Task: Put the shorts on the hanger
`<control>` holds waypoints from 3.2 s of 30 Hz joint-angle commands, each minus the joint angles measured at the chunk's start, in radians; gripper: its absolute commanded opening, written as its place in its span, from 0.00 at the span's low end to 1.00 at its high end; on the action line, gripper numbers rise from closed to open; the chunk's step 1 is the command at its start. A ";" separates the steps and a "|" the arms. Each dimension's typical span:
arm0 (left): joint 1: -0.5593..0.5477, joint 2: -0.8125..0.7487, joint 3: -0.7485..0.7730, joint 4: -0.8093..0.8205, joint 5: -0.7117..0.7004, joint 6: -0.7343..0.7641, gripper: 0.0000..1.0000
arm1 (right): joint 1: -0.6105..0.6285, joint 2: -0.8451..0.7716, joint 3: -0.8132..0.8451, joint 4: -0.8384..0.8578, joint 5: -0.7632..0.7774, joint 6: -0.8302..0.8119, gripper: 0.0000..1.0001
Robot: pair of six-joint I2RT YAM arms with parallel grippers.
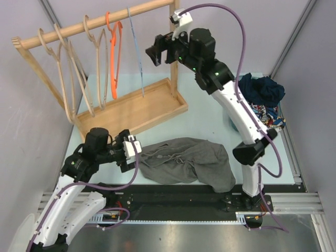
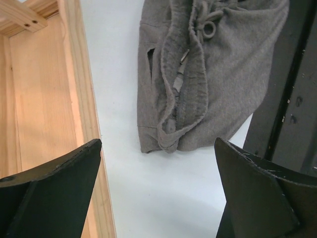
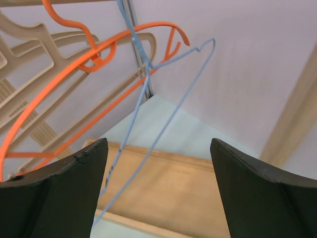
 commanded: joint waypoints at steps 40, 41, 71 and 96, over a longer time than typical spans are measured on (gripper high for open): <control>-0.004 0.046 -0.017 0.154 -0.067 -0.076 1.00 | 0.061 0.108 0.065 0.201 0.263 -0.119 0.00; -0.004 0.048 -0.015 0.157 -0.067 -0.076 1.00 | 0.057 0.098 0.052 0.215 0.257 -0.125 0.00; -0.015 0.055 -0.101 0.513 0.260 -0.114 0.99 | -0.315 -0.849 -1.006 -0.692 -0.495 -0.746 0.00; -0.162 0.160 -0.119 0.480 0.295 -0.006 0.20 | -0.058 -0.961 -1.075 -0.654 -0.553 -0.768 0.00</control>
